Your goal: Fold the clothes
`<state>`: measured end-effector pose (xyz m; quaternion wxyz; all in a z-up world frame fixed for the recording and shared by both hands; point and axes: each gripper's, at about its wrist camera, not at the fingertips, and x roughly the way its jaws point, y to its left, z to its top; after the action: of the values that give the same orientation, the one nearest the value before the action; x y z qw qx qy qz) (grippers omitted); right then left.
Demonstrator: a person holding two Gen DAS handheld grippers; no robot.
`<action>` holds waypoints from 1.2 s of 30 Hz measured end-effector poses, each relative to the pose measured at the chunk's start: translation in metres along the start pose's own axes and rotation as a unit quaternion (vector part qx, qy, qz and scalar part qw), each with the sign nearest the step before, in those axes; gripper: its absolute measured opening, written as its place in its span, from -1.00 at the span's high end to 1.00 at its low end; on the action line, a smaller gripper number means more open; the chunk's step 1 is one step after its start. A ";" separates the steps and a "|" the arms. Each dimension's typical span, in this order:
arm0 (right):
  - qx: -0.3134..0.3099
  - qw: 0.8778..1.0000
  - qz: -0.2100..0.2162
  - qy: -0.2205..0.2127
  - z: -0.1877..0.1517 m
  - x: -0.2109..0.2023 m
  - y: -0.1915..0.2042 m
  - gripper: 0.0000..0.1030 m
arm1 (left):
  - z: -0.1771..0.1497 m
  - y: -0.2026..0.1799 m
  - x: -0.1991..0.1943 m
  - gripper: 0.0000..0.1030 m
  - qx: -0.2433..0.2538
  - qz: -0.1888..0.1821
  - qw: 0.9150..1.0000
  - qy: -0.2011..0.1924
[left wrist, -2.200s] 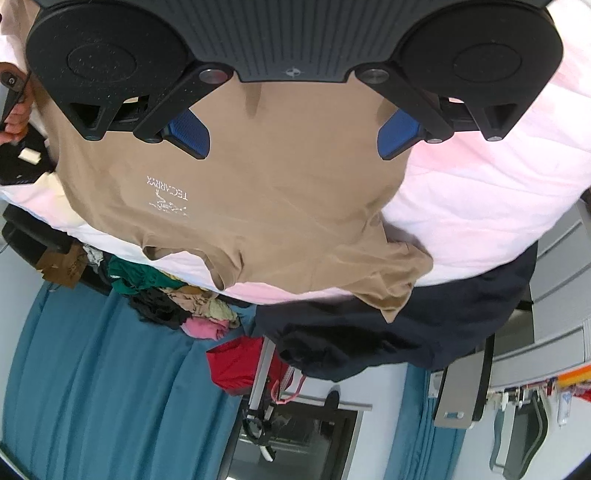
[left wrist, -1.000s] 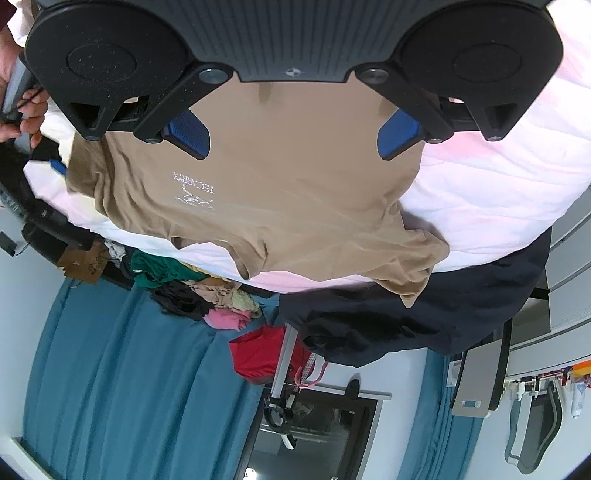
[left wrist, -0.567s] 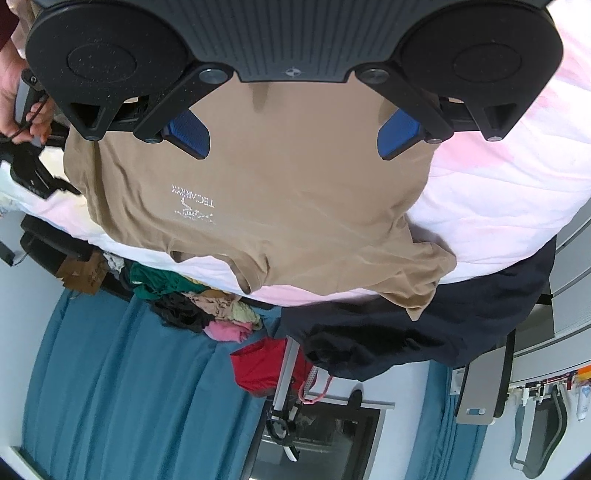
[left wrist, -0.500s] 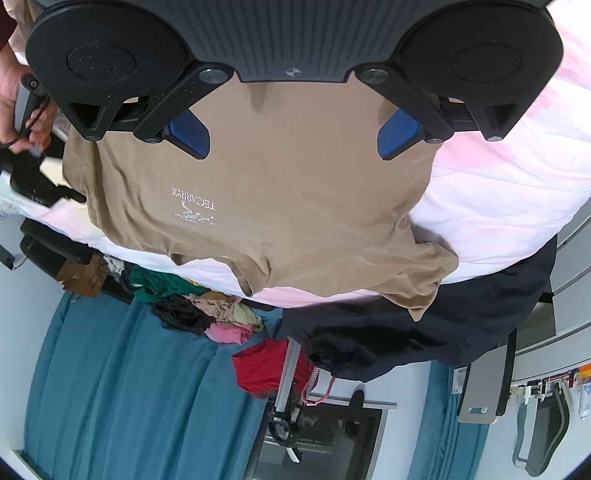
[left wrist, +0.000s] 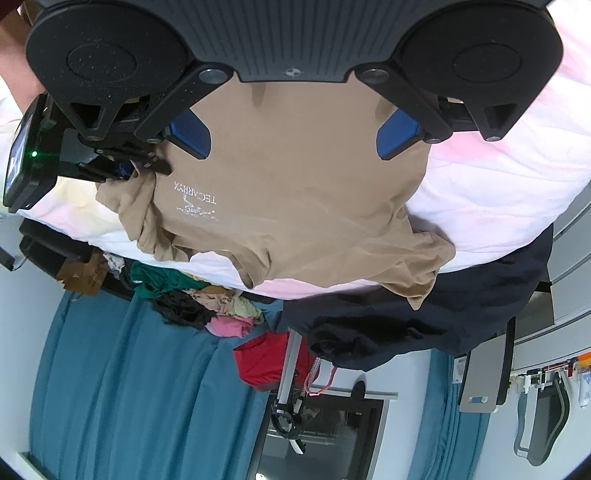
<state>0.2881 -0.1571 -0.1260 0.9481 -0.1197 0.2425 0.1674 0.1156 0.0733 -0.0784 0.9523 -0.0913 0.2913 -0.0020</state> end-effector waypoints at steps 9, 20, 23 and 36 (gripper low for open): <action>0.137 0.984 0.086 -0.073 0.005 -0.037 -0.036 -0.48 | 0.004 0.006 -0.003 -0.89 -0.021 -0.010 1.000 0.000; 0.212 0.966 0.132 -0.064 0.014 -0.069 -0.071 -0.52 | 0.003 0.005 -0.003 -0.89 -0.026 -0.019 0.999 0.006; 0.190 0.973 0.126 -0.040 0.015 -0.072 -0.067 -0.49 | 0.003 0.007 -0.004 -0.89 -0.030 -0.018 0.999 0.004; 0.357 0.933 0.041 -0.018 -0.032 -0.083 -0.134 -0.41 | 0.004 0.008 -0.009 -0.89 -0.044 -0.015 0.999 0.000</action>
<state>0.2559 -0.3112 -0.0924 0.9248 0.2399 0.2739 0.1104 0.1103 0.0822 -0.0713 0.9472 -0.1375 0.2897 -0.0033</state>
